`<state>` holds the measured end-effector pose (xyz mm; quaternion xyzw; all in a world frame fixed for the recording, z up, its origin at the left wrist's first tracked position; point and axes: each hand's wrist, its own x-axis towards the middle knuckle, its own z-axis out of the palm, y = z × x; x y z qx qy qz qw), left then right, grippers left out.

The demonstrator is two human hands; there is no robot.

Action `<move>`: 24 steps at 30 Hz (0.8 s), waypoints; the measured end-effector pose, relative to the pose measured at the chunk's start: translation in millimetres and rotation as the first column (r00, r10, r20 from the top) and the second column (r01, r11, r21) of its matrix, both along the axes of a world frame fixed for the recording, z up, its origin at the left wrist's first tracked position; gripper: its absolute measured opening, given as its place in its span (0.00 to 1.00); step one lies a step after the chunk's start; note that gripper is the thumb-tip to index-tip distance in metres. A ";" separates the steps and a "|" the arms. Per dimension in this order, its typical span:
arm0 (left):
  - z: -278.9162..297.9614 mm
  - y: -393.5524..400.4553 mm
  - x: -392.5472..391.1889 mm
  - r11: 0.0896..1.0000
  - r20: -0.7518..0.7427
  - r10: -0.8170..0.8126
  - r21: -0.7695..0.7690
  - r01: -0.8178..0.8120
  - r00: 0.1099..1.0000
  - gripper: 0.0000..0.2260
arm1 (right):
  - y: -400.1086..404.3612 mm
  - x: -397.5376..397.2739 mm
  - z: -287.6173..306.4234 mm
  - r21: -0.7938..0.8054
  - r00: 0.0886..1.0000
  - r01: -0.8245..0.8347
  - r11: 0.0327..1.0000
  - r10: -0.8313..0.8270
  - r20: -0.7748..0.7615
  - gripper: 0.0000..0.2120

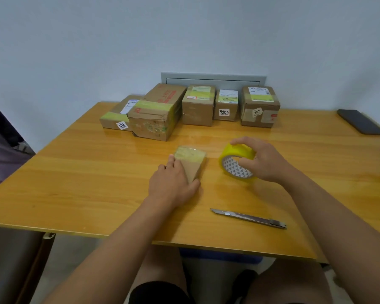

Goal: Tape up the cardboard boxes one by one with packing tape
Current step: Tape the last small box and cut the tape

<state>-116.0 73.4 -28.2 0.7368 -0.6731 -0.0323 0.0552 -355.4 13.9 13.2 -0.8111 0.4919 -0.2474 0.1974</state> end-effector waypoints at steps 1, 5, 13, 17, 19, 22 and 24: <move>0.5 -0.2 -0.5 1.000 0.005 0.003 0.005 -0.003 1.000 0.35 | -1.9 -0.2 0.9 0.001 1.000 0.003 1.000 -0.003 -0.020 0.22; 4.5 -2.3 0.7 1.000 0.006 0.003 -0.010 -0.003 1.000 0.41 | -9.3 1.1 -0.8 -0.016 0.999 0.027 1.000 -0.027 -0.034 0.21; 10.8 -34.9 2.4 0.999 0.144 -0.008 -0.050 0.016 0.990 0.42 | -7.6 1.7 -5.0 -0.029 0.999 0.036 0.999 -0.036 -0.008 0.22; 5.6 -47.2 2.7 0.993 0.093 -0.101 -0.046 0.105 0.991 0.40 | -9.5 5.6 -8.3 -0.044 0.999 0.041 0.998 -0.040 0.006 0.21; 4.1 -55.9 3.6 0.977 0.078 -0.215 0.002 0.215 0.974 0.38 | -11.9 7.9 -9.4 -0.058 0.999 0.043 0.997 -0.043 0.005 0.21; 3.6 -66.2 5.5 0.954 0.008 -0.298 0.045 0.297 0.955 0.36 | -13.3 12.2 -7.9 -0.056 0.999 0.040 0.998 -0.041 -0.023 0.21; 3.2 -70.4 6.2 0.955 -0.047 -0.290 0.045 0.292 0.956 0.37 | -13.3 13.3 -7.2 -0.050 0.999 0.036 0.998 -0.037 -0.017 0.25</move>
